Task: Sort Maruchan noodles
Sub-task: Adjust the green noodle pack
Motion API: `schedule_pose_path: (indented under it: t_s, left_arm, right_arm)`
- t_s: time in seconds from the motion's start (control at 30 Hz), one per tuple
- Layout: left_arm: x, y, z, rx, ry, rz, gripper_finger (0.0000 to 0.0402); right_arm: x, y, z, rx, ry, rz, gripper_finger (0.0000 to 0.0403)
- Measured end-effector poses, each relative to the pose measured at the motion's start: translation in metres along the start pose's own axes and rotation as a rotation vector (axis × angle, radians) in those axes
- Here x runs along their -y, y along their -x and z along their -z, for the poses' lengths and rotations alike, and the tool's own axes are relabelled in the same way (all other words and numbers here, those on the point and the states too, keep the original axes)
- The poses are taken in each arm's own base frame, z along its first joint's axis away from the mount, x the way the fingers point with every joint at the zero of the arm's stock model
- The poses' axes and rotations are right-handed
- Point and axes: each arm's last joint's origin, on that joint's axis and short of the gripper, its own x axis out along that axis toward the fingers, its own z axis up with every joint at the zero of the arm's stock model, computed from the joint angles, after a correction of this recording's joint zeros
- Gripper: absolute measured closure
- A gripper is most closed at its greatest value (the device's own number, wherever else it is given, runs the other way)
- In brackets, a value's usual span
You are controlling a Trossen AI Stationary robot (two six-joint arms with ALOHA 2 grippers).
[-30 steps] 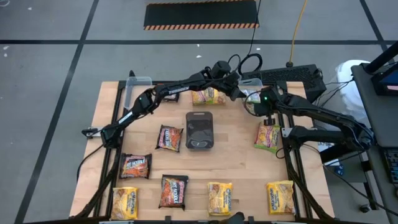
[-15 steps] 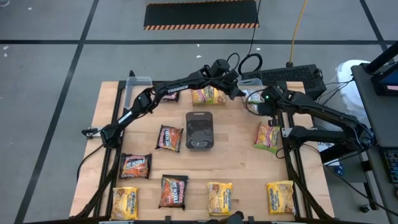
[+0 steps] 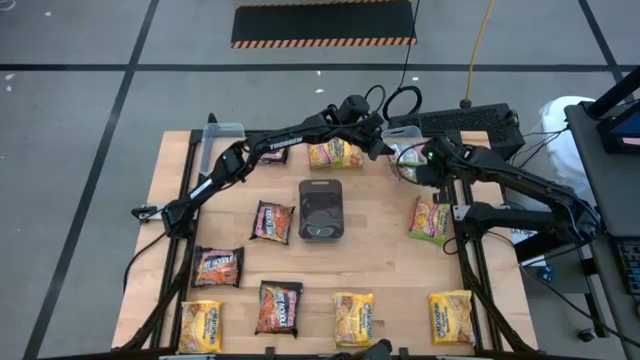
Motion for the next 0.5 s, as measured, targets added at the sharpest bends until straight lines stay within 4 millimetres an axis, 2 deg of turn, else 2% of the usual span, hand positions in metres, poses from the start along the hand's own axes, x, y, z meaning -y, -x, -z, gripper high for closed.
schedule_pose_path:
  t_s: [0.5]
  left_arm:
    - [-0.0006, -0.0004, 0.0005, -0.001, 0.001, -0.001, 0.0396]
  right_arm:
    - [0.0029, -0.0013, 0.0000, 0.039, 0.028, -0.016, 0.0339]
